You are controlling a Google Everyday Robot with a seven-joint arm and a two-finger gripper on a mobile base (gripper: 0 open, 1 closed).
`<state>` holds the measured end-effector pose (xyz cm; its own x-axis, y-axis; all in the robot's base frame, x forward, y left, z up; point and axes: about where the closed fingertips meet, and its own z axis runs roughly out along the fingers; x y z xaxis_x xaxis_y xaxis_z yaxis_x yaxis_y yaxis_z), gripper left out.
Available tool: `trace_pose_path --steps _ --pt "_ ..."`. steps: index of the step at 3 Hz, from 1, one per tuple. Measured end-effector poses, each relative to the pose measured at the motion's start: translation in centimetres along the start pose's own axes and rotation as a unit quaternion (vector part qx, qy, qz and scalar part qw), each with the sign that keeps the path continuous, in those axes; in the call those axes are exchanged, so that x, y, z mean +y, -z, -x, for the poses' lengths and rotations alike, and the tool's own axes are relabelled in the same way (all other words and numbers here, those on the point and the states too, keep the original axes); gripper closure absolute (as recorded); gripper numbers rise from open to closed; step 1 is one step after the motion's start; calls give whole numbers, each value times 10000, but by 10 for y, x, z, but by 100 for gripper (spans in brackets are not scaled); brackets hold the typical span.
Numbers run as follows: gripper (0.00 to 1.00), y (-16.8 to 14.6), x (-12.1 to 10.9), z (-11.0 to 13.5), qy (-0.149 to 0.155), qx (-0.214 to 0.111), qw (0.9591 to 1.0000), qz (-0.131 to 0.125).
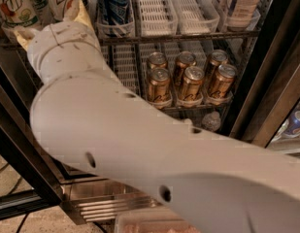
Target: Pick 7up can from top shelf of fridge
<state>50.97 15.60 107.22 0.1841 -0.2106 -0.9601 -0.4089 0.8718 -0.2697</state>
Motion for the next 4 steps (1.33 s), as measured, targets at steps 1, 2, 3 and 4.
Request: trace_pose_path --steps 1,2,3,4 --pt "36 -2 -1 -2 -47 -51 9998 -166" --pt "36 -6 -3 -2 -73 -106 9994 -318" --pt "39 -13 -7 -4 -145 -119 9987 -465" --pt "42 -20 -15 -9 -199 -105 9975 -665"
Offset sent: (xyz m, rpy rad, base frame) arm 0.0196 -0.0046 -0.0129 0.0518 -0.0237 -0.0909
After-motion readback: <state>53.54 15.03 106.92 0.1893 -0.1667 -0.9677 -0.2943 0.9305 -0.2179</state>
